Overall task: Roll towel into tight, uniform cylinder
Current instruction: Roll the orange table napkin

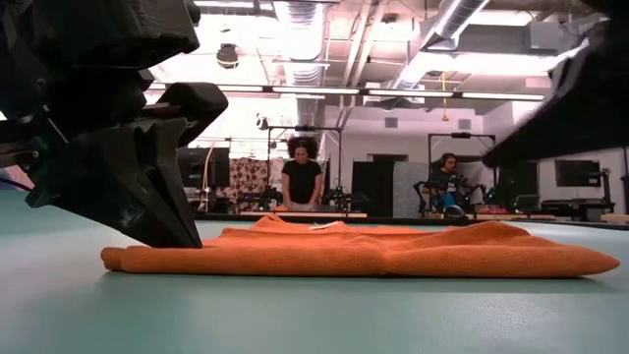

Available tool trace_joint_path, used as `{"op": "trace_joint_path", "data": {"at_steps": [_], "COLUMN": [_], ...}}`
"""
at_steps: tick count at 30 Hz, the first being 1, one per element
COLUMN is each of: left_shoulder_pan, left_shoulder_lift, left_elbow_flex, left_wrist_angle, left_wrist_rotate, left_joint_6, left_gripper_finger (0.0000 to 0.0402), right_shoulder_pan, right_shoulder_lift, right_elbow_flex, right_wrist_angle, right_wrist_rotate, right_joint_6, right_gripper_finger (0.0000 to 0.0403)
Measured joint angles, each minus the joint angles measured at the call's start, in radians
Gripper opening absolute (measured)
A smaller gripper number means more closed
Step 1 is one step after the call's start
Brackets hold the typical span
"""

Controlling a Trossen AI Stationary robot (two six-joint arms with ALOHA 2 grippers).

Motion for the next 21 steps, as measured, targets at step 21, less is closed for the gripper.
{"op": "trace_joint_path", "data": {"at_steps": [21], "left_shoulder_pan": [0.000], "left_shoulder_lift": [0.000], "left_elbow_flex": [0.000], "left_wrist_angle": [-0.001], "left_wrist_rotate": [0.000], "left_joint_6": [-0.018], "left_gripper_finger": [0.0000], "right_shoulder_pan": [-0.037], "right_shoulder_lift": [0.000], "right_elbow_flex": [-0.141], "right_wrist_angle": [0.167], "right_wrist_rotate": [-0.164], "right_joint_6": [0.083], "right_gripper_finger": [0.0007]}}
